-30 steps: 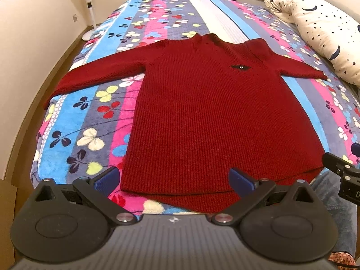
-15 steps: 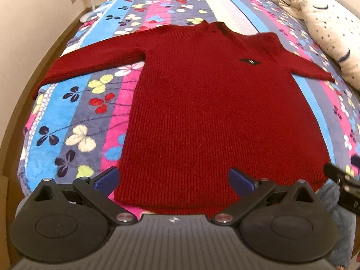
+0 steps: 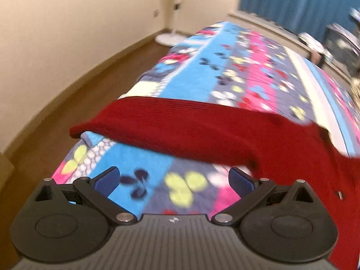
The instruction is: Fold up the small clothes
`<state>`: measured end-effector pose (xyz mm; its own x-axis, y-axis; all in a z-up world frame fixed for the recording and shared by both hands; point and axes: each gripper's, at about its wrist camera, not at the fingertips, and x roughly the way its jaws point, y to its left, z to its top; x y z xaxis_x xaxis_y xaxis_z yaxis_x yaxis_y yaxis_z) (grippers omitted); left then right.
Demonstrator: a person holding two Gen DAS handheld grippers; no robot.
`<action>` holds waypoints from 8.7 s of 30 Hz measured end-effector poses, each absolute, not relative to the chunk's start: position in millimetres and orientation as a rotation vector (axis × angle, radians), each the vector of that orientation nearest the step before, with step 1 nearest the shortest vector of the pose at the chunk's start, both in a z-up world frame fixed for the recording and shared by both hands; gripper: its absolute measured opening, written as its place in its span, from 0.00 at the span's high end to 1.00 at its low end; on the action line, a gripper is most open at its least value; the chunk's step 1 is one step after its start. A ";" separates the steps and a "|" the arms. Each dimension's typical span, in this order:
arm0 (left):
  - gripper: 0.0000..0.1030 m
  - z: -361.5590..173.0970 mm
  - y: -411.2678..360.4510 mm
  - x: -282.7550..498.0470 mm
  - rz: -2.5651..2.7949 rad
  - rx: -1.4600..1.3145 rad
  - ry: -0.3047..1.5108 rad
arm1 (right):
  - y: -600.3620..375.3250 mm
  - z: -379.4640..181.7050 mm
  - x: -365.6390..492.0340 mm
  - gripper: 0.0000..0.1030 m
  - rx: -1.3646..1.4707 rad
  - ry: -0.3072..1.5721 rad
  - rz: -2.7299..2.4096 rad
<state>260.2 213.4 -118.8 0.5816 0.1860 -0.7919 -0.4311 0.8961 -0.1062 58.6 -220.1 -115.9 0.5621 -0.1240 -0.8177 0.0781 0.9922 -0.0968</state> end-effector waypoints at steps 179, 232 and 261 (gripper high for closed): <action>0.00 217.4 -61.2 29.4 -0.313 0.020 0.747 | -319.4 -8.7 -17.0 0.17 0.204 0.745 -0.242; 0.00 -119.6 36.4 343.7 0.344 -0.153 1.175 | -641.6 -239.4 347.5 0.90 0.704 0.647 -0.939; 0.00 -149.7 90.5 445.8 0.000 -0.458 1.019 | -297.2 -168.2 328.6 0.31 -0.199 0.691 0.041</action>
